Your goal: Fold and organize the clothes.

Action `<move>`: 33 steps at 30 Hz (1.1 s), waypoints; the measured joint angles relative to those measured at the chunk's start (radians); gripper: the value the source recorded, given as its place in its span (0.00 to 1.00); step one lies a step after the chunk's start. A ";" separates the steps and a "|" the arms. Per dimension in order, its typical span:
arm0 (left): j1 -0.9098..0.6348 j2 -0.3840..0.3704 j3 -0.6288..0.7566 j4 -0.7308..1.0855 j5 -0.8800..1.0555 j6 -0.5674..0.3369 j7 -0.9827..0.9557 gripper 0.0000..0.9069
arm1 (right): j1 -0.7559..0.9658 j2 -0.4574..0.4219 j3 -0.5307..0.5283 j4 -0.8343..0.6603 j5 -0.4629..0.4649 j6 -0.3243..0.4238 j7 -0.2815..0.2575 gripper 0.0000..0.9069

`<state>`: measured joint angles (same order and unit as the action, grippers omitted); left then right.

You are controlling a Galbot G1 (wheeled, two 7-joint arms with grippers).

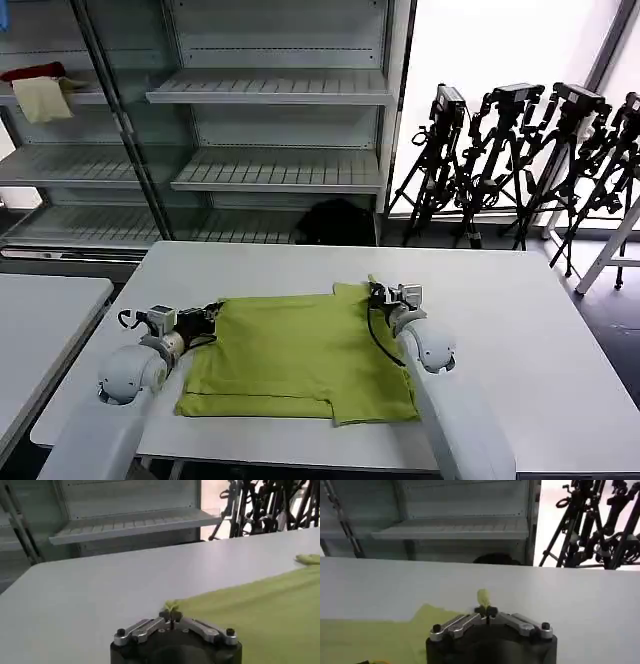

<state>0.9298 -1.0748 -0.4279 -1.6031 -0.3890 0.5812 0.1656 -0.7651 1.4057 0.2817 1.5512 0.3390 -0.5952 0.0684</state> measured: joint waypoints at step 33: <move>0.403 0.003 -0.247 -0.347 -0.164 -0.013 0.055 0.00 | -0.524 -0.084 0.091 0.522 0.038 0.007 -0.012 0.00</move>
<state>1.3330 -1.0722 -0.6749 -1.9497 -0.5535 0.5681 0.2208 -1.2890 1.3212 0.3731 2.0734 0.3773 -0.5879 0.0561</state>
